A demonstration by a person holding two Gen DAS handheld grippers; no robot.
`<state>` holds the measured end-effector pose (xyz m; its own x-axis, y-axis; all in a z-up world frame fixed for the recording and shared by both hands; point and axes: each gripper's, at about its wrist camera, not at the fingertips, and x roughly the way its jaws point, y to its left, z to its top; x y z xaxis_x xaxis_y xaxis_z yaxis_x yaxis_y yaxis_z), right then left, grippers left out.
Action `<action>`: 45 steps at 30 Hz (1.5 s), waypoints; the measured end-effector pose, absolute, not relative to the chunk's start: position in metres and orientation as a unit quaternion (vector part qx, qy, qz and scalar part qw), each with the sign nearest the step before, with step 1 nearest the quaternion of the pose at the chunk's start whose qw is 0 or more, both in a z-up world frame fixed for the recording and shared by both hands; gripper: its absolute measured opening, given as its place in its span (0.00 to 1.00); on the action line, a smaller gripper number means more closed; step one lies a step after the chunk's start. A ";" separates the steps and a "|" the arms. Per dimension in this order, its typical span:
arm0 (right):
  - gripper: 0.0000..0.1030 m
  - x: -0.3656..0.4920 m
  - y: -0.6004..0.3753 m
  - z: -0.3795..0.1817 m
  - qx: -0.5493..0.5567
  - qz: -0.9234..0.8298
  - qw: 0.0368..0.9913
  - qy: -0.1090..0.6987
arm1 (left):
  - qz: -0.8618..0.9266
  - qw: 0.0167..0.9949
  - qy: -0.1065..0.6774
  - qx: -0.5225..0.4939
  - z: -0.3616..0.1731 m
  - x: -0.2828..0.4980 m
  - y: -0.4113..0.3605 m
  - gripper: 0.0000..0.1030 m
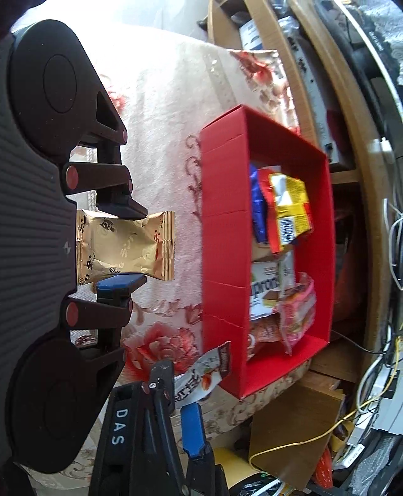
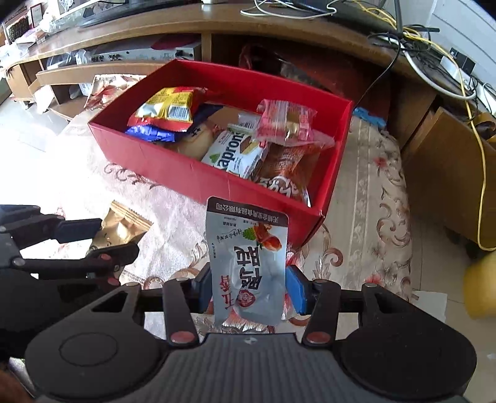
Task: Organize snacks
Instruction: 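Lift and carry the gold pastry and white pouch over the red box with both grippers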
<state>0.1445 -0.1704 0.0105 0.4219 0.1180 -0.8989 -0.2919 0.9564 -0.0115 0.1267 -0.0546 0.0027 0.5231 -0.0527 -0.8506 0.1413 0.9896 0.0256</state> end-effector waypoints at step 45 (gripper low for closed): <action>0.43 0.175 -0.176 0.066 -0.043 0.117 0.890 0.439 | -0.048 0.911 0.403 0.074 0.057 0.161 -0.064 0.45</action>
